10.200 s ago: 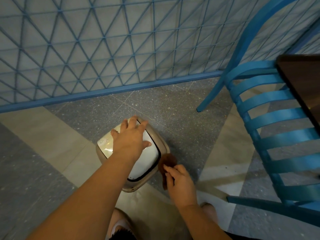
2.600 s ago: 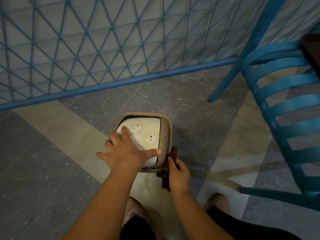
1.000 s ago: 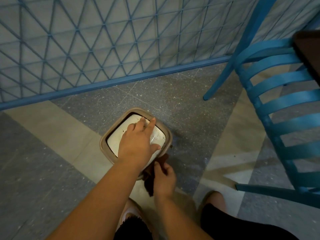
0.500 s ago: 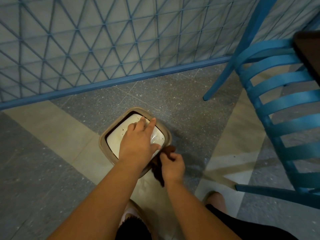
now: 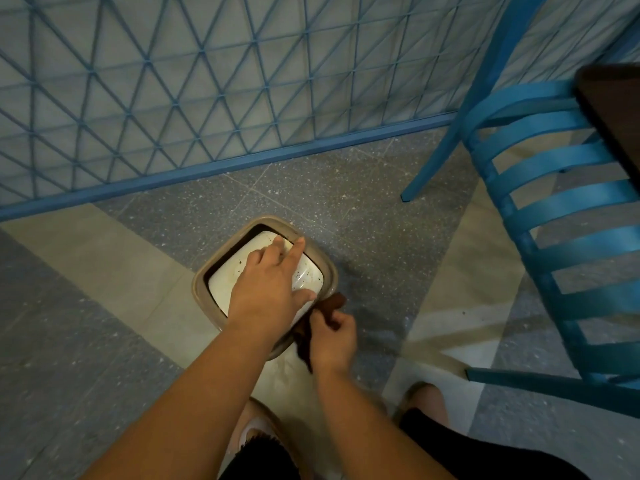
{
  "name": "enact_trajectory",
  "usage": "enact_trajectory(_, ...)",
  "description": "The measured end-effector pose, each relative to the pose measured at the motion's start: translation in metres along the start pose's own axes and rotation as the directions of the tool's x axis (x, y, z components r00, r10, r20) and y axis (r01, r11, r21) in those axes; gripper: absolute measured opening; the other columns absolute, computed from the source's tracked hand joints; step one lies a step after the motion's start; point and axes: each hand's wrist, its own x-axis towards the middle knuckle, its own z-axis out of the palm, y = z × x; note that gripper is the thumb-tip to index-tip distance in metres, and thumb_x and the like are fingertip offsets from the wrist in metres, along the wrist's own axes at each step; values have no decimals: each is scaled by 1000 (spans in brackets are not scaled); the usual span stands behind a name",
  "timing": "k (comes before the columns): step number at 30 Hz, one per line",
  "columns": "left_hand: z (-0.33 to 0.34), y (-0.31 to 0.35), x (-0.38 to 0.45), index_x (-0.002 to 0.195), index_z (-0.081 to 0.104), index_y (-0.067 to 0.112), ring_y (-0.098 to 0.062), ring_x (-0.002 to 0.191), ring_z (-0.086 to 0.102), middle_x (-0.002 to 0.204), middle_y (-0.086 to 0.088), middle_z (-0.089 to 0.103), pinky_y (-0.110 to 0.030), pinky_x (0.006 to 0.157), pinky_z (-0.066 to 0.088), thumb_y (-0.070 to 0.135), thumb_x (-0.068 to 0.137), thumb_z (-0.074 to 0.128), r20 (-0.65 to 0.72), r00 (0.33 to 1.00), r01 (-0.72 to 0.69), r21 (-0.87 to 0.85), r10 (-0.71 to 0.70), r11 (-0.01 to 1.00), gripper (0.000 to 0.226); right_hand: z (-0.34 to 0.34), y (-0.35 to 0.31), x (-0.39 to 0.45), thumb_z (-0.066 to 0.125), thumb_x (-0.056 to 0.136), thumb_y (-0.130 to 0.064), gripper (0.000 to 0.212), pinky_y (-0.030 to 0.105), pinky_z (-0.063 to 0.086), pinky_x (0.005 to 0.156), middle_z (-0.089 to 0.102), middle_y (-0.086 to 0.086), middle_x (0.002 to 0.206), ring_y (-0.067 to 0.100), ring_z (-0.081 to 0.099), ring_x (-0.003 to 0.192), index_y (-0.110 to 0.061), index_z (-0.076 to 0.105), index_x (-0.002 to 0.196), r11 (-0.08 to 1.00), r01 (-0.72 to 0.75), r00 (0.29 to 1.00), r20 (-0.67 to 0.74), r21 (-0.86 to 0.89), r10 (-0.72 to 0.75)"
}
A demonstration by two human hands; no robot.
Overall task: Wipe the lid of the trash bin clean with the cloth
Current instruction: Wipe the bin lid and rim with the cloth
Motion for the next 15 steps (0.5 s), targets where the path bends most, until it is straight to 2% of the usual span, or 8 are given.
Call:
enact_trajectory(4,-1,1,1,150,11,36,-21,134,21,155,3,18,-36,103,37,55,84,59,13,1000,3,2,-3,1000,84,9,21,-19,67,82,-22,19,24,45,64,63,-8,87,6,59,77,-30,49,81,996,-42,999,-12,84,43)
enact_trajectory(8,-1,1,0,150,10,36,-22,134,20,156,2,16,-37,104,38,54,84,58,27,1000,6,9,-7,1000,84,2,13,-12,70,78,-19,22,32,53,71,66,1,92,16,63,81,-28,51,83,999,-36,999,30,5,35)
enact_trajectory(12,-1,2,0,150,9,36,-21,135,18,157,3,14,-35,104,36,53,86,57,38,999,8,-1,-8,1000,82,-3,-17,14,69,77,-19,24,45,56,81,66,5,97,23,66,86,-22,55,96,1000,-15,1000,22,18,15)
enact_trajectory(15,-1,2,0,150,9,36,-21,135,18,157,2,15,-35,104,35,52,86,57,28,1000,10,-5,-10,1000,81,-4,-26,22,68,78,-23,28,46,56,82,66,5,100,23,66,88,-22,56,103,1000,13,1000,-3,11,-13)
